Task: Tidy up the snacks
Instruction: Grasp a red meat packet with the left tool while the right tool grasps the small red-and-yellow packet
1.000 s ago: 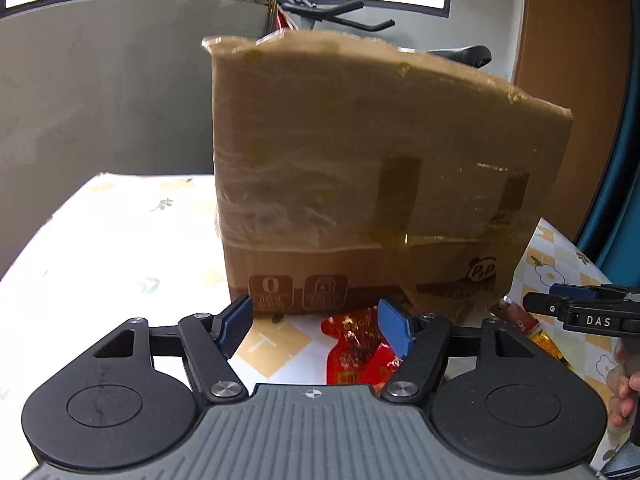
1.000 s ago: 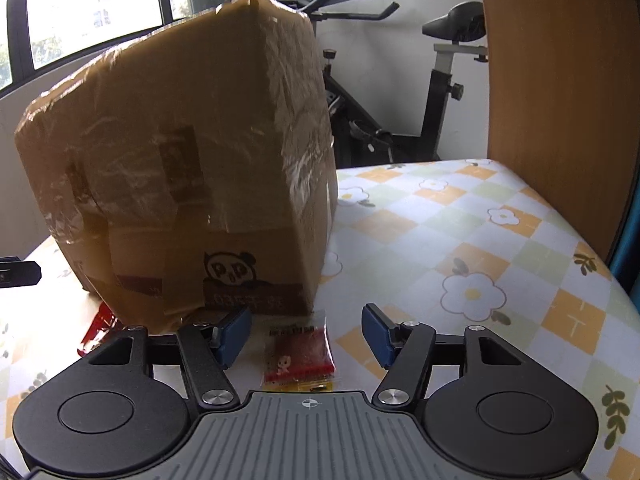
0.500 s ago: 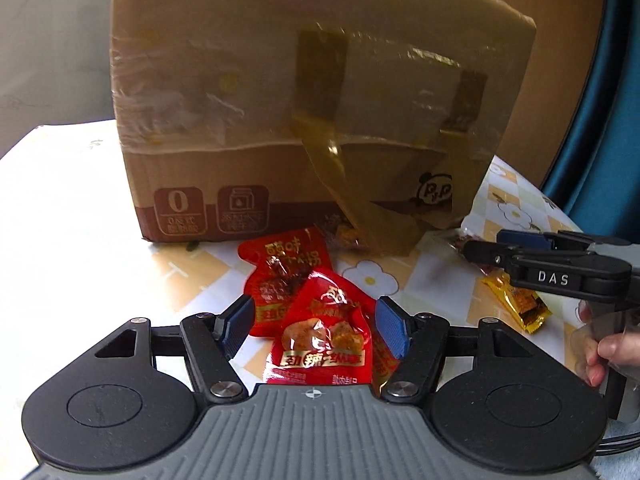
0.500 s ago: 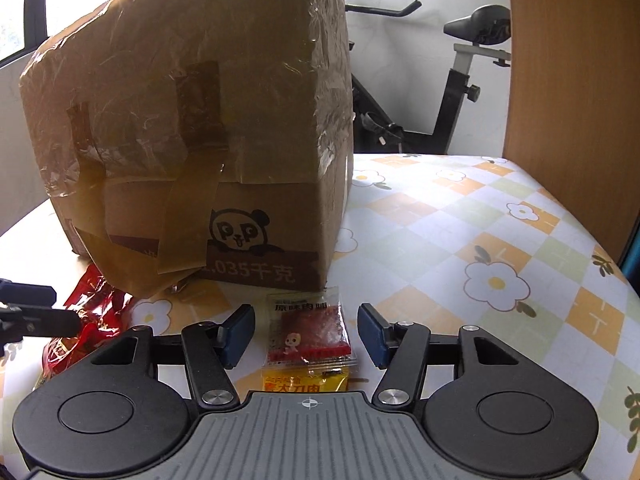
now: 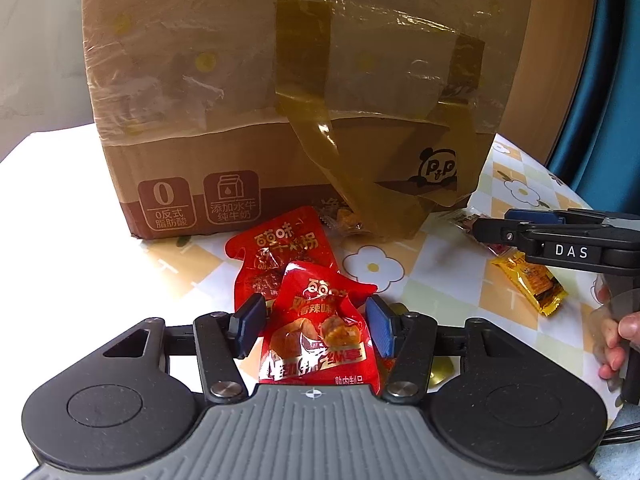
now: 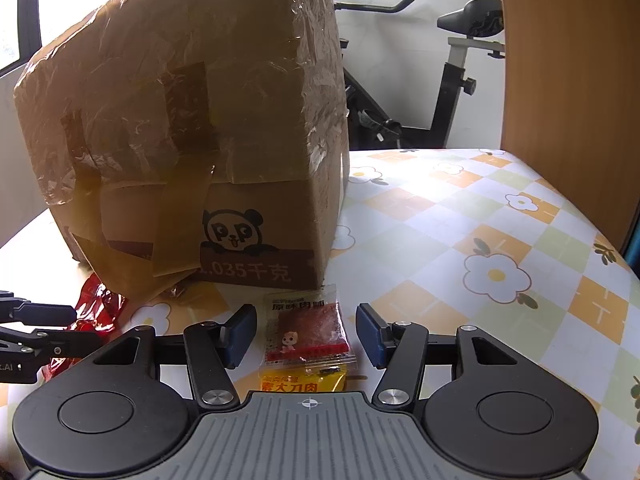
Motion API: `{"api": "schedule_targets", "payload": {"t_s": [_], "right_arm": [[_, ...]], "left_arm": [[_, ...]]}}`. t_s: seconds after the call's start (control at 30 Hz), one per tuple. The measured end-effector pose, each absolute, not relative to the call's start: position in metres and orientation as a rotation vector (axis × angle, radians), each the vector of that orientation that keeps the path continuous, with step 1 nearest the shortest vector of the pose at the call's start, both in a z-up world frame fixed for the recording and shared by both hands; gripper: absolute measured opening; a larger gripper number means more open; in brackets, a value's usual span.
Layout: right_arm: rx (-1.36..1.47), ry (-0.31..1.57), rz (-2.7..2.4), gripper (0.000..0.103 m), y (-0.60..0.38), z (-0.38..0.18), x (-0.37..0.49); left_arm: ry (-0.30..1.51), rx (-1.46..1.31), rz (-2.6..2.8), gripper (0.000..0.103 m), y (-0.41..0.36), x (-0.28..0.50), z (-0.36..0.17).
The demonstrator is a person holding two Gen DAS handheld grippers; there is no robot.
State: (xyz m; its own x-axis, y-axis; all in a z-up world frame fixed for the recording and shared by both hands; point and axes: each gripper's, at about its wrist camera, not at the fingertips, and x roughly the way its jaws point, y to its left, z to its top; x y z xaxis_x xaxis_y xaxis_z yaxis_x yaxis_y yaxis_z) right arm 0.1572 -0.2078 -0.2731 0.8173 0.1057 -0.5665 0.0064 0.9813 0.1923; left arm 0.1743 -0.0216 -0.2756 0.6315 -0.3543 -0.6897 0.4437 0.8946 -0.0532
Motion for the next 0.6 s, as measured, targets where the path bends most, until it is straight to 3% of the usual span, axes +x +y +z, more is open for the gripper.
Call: {"api": "schedule_targets", "payload": {"t_s": [0.53,0.6], "right_arm": [[0.195,0.623,0.057,0.052,-0.208,-0.275,0.160],[0.196,0.624,0.057,0.052,-0.208,-0.275,0.160]], "left_arm": [[0.754,0.132,-0.382,0.058,-0.019,0.163,-0.276],[0.748,0.128,-0.370,0.054,-0.018,0.162,-0.276]]}}
